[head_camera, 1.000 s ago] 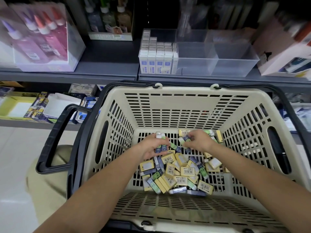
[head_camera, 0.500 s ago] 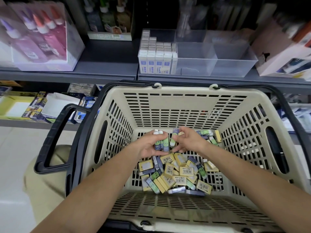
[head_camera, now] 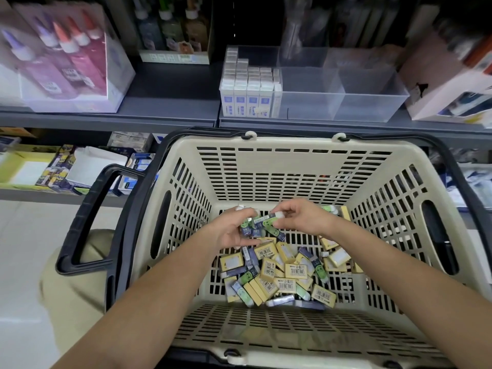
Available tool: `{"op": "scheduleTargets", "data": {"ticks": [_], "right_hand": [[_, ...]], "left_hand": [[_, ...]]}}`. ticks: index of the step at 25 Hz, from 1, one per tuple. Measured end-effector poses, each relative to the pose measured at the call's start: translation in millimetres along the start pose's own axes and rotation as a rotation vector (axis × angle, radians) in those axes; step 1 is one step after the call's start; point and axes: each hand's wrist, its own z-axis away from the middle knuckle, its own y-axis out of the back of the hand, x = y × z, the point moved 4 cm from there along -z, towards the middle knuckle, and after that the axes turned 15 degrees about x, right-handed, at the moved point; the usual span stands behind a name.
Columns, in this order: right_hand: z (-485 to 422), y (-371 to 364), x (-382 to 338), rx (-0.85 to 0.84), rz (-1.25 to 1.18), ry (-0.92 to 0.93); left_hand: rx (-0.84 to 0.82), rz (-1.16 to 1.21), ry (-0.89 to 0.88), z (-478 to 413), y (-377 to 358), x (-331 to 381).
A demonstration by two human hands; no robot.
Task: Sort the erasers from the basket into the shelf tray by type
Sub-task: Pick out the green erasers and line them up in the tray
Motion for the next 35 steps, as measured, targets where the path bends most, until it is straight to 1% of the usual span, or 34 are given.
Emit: {"op": "scheduleTargets", "data": {"ticks": [2,4,5,7,8,9,10,11,13,14,15,18,21,23,27,29,32,35], "right_hand": [[1,-3,1,-0.018,-0.028,-0.043],[1,-8,3,0.006,-0.118,-0.084],[1,-10,4,0.030,-0.174,-0.109],[-2,-9,9,0.064,-0.294,-0.160],[-4,-8,14,0.084,-0.322,-0.188],[-7,-6,20,0.115,-0.293,-0.212],[-12,-3,28,0.157,-0.191,-0.219],[-16,0,35,0.193,-0.019,-0.196],[-24,-5,47,0.205,0.349,-0.091],[-27,-12,49,0.193,0.467,-0.052],[-28,-21,52,0.176,0.534,-0.033],[-31,-51,53,0.141,0.626,-0.033],[-31,-58,50,0.091,0.701,0.007],[-29,-49,45,0.084,0.650,0.026],[-19,-4,12,0.165,0.406,0.074],[-10,23,-12,0.202,0.306,0.132],[4,56,-44,0.241,0.079,0.158],[5,83,-82,0.290,-0.004,0.250]], "left_hand": [[-0.095,0.010,0.004,3,-3,1],[-0.215,-0.020,0.003,8,-12,-1],[-0.245,-0.025,-0.002,10,-16,-3],[-0.224,-0.016,-0.026,10,-18,-4],[-0.168,0.008,-0.038,9,-15,-2],[-0.088,0.042,-0.049,7,-10,0],[-0.004,0.074,-0.061,4,-4,3],[0.064,0.094,-0.073,1,2,5],[0.126,0.123,-0.090,-2,11,8],[0.133,0.139,-0.093,-2,13,10],[0.136,0.151,-0.094,-2,13,11],[0.138,0.164,-0.105,1,12,14],[0.138,0.165,-0.118,4,9,17],[0.119,0.137,-0.147,9,6,22],[0.041,0.048,-0.269,28,-10,45],[0.029,0.041,-0.354,44,-17,61],[0.002,0.062,-0.486,71,-22,84],[-0.021,0.104,-0.644,97,-23,114]]}}
